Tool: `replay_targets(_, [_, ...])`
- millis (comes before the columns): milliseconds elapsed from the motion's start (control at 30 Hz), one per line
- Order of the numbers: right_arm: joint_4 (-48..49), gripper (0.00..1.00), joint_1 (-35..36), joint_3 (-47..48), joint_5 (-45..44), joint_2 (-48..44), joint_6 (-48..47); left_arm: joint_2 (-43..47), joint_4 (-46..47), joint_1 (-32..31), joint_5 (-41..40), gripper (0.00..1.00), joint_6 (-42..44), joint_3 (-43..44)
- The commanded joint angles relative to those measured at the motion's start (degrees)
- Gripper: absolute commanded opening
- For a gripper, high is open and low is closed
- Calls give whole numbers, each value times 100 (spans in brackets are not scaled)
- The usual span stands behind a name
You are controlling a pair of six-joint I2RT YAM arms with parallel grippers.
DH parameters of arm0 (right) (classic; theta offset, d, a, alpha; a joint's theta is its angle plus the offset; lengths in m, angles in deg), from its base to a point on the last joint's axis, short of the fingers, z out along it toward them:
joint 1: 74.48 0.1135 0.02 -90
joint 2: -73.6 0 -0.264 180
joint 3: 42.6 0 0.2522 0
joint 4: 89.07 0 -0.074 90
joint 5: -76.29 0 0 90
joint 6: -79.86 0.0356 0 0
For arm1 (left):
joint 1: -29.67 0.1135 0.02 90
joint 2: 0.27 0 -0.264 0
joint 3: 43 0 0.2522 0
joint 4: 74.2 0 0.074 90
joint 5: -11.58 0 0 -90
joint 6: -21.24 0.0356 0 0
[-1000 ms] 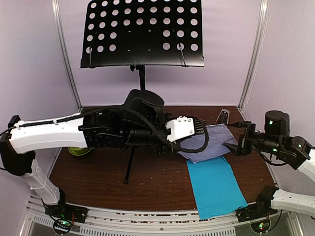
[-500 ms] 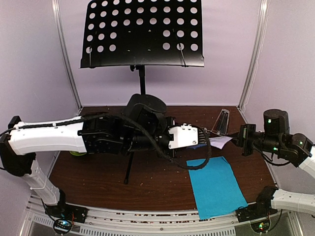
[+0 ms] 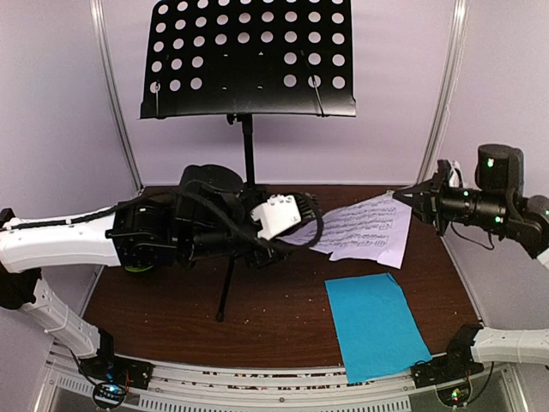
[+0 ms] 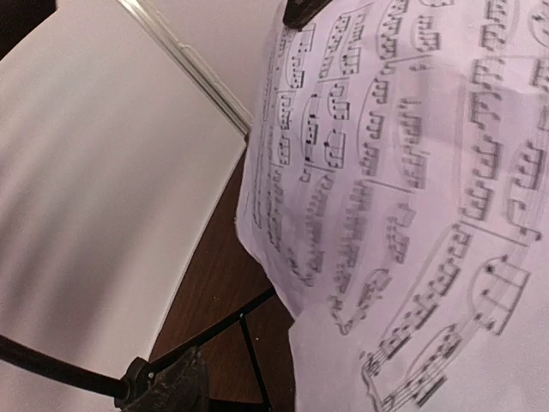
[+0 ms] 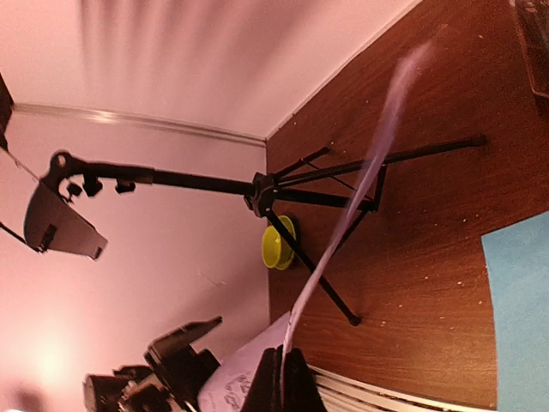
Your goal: Set up the instrument practice props
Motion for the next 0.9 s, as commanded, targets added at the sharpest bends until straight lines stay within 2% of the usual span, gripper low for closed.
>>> replay_targets(0, [-1549,0,19,948,790,749,-2976,254,520,232,306,64,-862,-230])
replay_targets(133, [-2411,0,181,1026,885,666,-4044,383,476,316,354,64,-1030,-351])
replay_targets(267, [-3146,0,469,368,117,105,-4802,619,610,387,353,65,-1273,-661])
replay_targets(400, [-4092,0,725,310,-1370,128,-5368,727,577,409,358,65,-1402,-819])
replay_targets(533, [-4307,0,1118,655,-2408,259,-5779,733,560,406,349,65,-1465,-856])
replay_targets(600, [-4020,0,1299,717,-2256,265,-5883,731,572,408,343,65,-1478,-853])
replay_targets(700, [-3858,0,1957,896,-2274,388,-6036,732,593,409,308,66,-1498,-829])
replay_targets(867, [-3881,0,3530,1462,-2964,748,-6720,1030,848,423,314,66,-1638,-967])
